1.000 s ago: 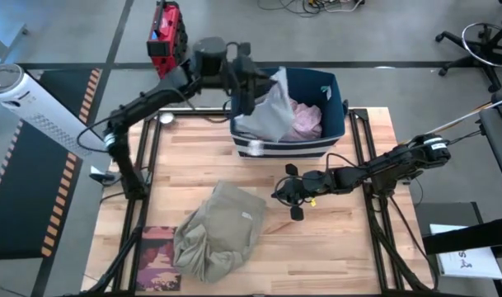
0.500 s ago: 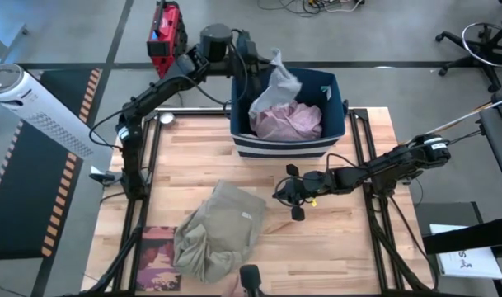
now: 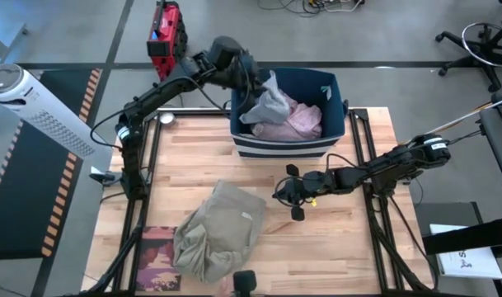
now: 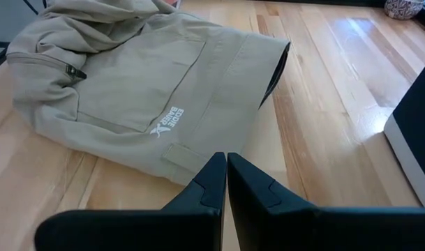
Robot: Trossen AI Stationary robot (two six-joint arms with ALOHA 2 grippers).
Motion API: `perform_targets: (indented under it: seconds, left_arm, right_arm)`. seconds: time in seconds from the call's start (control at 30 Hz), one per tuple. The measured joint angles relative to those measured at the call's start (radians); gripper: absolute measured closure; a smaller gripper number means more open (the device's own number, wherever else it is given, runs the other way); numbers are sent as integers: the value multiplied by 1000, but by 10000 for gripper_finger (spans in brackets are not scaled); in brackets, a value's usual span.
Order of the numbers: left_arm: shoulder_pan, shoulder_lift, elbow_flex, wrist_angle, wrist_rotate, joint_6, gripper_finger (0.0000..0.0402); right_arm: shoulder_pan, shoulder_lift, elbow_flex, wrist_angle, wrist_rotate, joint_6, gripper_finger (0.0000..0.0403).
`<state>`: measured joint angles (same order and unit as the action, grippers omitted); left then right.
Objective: Sort clothes
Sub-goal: Put the gray underwear into the laundry bin, then adjust the laundry bin
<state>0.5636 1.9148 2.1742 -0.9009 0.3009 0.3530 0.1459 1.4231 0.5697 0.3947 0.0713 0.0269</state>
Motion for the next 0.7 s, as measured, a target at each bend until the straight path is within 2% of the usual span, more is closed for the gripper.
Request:
perform_targets:
  seconds: [0.17,0.27,0.43,0.7]
  left_arm:
    - [-3,0,-23,-194,-7,85,308]
    - [-12,-8,-66,-239,-62,114,299]
    - [-22,-39,-182,-248,-92,212,309]
    - [-22,-148,-371,-154,-90,277,339]
  right_arm:
    - [0,0,0,0,0,0,403]
    - [0,0,0,0,0,0,403]
    - [0,0,0,0,0,0,403]
    - [0,0,0,-1,-12,0,403]
